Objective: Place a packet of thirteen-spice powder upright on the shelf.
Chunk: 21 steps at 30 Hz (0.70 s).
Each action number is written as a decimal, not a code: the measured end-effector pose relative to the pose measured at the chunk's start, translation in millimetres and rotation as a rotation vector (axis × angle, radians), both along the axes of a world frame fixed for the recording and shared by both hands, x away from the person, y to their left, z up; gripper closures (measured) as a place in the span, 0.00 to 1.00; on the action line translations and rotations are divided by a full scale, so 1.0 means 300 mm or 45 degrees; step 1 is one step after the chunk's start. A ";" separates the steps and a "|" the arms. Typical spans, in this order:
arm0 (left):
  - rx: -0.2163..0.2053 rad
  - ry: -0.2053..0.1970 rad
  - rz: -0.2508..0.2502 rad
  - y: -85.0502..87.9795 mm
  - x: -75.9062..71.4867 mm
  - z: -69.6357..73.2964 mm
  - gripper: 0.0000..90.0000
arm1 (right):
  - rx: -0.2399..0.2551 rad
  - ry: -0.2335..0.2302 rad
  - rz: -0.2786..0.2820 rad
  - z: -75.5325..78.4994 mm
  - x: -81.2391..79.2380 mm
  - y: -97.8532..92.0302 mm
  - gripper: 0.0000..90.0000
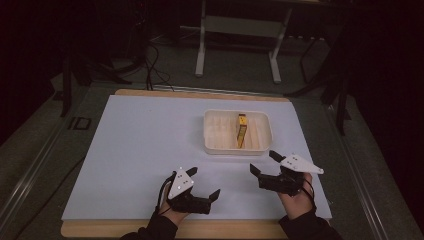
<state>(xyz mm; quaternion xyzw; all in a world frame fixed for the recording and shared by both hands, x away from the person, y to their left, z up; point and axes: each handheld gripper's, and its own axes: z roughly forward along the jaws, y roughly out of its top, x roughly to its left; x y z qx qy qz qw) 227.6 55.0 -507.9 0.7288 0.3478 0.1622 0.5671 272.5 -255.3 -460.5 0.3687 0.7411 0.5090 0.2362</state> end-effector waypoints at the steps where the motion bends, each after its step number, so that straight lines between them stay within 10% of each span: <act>1: 0.003 -0.001 -0.001 0.000 0.000 0.000 0.00 | 0.000 0.003 0.000 -0.003 -0.004 -0.005 0.15; 21: 0.012 -0.008 -0.020 -0.013 -0.004 -0.002 0.00 | -0.049 0.041 -0.026 -0.053 -0.054 -0.100 0.15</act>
